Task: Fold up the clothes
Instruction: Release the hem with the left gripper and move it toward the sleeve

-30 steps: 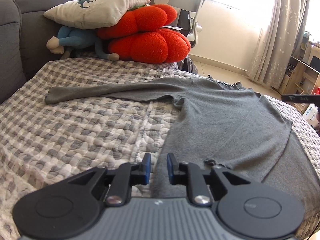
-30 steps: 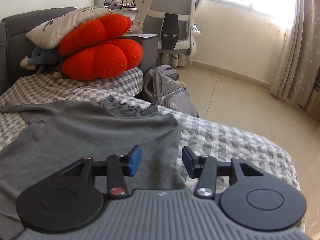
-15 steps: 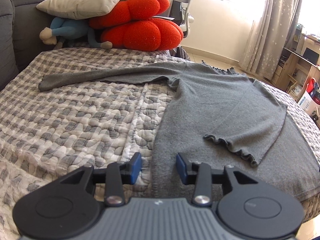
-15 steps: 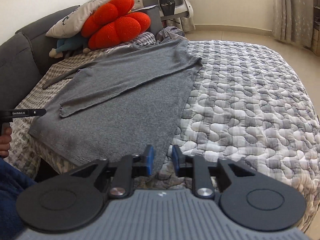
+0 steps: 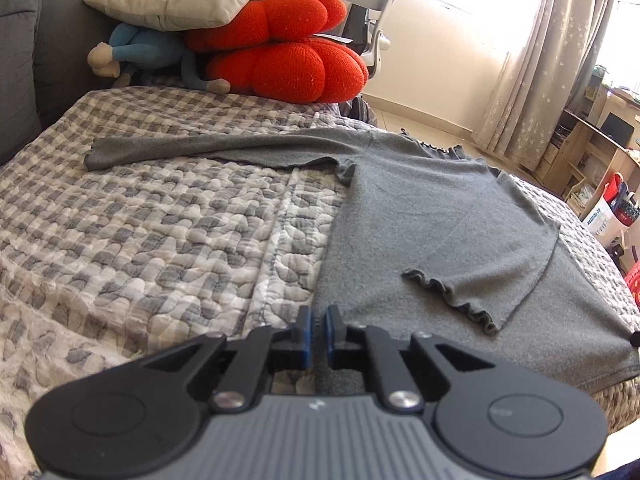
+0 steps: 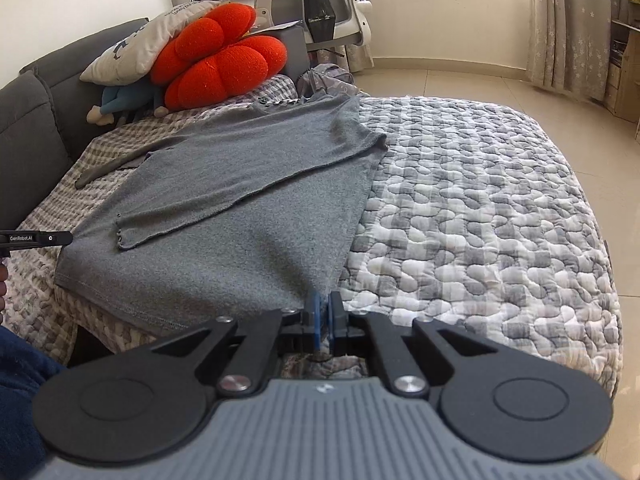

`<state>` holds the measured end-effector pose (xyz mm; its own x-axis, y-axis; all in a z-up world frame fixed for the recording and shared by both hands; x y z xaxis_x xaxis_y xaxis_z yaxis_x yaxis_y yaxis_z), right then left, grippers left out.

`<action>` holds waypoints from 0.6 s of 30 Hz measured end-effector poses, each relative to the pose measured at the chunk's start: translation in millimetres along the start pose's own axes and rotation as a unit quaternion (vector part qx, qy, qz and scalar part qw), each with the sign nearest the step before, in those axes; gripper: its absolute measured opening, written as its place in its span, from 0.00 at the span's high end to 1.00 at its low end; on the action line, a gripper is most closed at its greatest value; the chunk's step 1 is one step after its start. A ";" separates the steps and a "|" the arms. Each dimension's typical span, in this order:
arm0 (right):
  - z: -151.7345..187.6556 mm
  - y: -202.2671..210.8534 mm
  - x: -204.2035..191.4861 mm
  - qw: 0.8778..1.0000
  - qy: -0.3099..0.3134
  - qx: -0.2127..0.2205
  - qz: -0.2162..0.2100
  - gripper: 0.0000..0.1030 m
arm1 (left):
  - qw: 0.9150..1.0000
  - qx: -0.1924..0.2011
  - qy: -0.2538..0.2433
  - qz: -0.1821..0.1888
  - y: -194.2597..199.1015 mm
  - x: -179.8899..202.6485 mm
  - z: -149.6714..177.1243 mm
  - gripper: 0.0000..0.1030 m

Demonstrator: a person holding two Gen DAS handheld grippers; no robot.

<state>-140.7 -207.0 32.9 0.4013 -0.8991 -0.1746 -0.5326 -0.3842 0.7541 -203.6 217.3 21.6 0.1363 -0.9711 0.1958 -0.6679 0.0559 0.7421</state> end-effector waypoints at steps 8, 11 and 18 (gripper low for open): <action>-17.3 1.6 18.5 0.998 -0.003 0.032 0.054 0.84 | 0.996 0.005 0.084 -0.025 2.7 -44.7 -34.5 0.80; -25.0 -6.0 37.2 0.997 -0.032 0.054 0.052 0.76 | 0.990 0.035 0.126 -0.049 -2.6 -73.4 -62.8 0.65; -17.6 -27.3 53.0 0.996 -0.057 0.052 0.045 0.69 | 0.972 0.059 0.161 -0.159 -42.5 -154.0 -125.0 0.54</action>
<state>-91.8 -240.5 14.2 0.2649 -0.9465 -0.1841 -0.6394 -0.3154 0.7013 -104.7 393.5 40.0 0.5587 -0.8112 0.1729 -0.6318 -0.2811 0.7224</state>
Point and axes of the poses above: each gripper's, at about its wrist camera, not at the fingertips, and y roughly against the way its jaws point, x to its right, z to its underside, the point moved 1 cm from there along -y, roughly the way its jaws point, and after that the axes turned 8 degrees about -x, right-handed, at the moved point
